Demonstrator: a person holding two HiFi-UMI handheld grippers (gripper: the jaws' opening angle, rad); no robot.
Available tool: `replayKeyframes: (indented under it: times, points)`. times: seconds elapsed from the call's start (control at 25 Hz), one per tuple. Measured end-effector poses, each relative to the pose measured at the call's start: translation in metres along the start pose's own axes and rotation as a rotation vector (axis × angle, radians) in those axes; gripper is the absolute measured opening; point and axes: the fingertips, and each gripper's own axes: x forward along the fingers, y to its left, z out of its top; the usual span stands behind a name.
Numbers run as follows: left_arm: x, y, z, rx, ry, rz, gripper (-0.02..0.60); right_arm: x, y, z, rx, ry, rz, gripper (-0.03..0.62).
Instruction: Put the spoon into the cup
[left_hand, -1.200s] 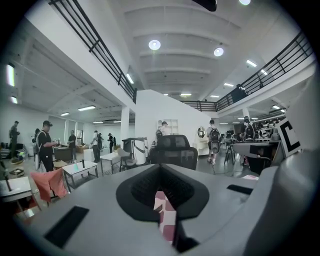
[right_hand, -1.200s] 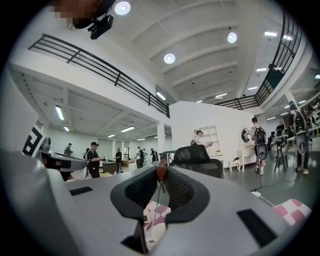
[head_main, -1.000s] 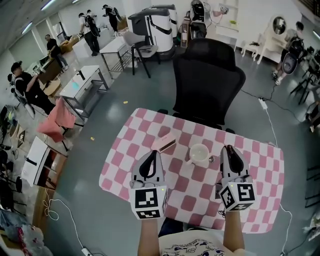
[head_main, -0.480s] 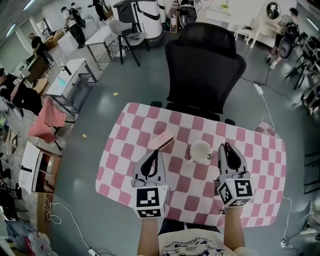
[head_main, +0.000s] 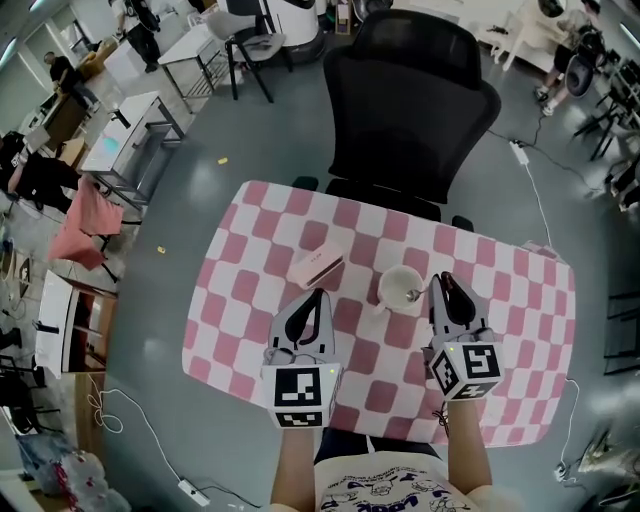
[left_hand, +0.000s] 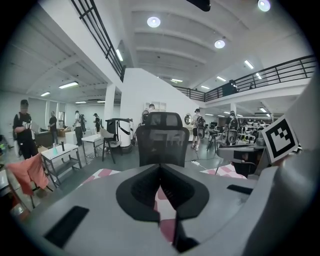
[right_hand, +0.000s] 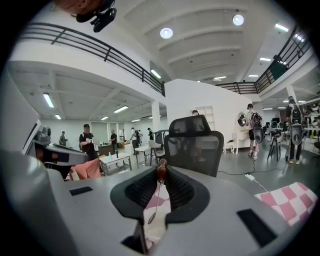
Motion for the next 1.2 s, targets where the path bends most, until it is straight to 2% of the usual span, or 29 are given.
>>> replayKeyframes:
  times: [0.64, 1.2]
  points:
    - [0.031, -0.004, -0.050, -0.037, 0.081, -0.007, 0.012, 0.055, 0.009, -0.080, -0.041, 0.170, 0.105, 0.063]
    - [0.045, -0.004, -0.074, -0.036, 0.134, -0.012, 0.012, 0.071, 0.000, -0.126, -0.031, 0.286, 0.134, 0.063]
